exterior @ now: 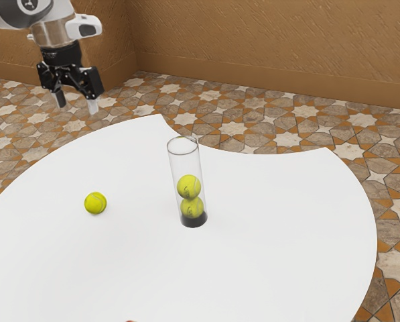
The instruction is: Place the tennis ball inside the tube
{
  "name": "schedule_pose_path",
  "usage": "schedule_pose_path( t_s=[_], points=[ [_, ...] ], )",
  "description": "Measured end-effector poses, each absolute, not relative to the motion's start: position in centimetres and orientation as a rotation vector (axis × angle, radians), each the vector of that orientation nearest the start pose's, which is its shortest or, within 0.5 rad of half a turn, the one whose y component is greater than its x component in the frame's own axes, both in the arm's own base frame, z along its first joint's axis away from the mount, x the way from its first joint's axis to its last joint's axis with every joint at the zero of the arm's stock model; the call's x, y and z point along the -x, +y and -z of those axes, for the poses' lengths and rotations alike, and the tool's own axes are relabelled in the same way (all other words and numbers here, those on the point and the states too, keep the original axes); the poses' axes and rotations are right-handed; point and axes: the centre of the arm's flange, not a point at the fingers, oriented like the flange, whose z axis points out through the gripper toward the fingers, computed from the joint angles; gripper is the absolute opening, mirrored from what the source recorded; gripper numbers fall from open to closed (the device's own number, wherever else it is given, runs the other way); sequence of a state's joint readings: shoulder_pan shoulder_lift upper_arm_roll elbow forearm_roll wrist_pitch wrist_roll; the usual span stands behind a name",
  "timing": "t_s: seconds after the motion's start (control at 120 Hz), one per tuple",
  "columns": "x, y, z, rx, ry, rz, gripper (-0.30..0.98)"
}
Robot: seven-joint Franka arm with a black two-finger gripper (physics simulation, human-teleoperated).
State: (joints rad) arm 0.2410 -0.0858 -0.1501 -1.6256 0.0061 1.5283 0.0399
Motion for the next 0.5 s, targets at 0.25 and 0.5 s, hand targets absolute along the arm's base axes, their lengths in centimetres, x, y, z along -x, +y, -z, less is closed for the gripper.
schedule_pose_path(
  t_s=[0.25,0.5],
  points=[
    [-52.4,4.4,-65.0,3.119,-0.072,0.044,0.69],
    [-51.4,7.4,-59.0,3.112,-0.161,-0.049,0.69]
  ],
)
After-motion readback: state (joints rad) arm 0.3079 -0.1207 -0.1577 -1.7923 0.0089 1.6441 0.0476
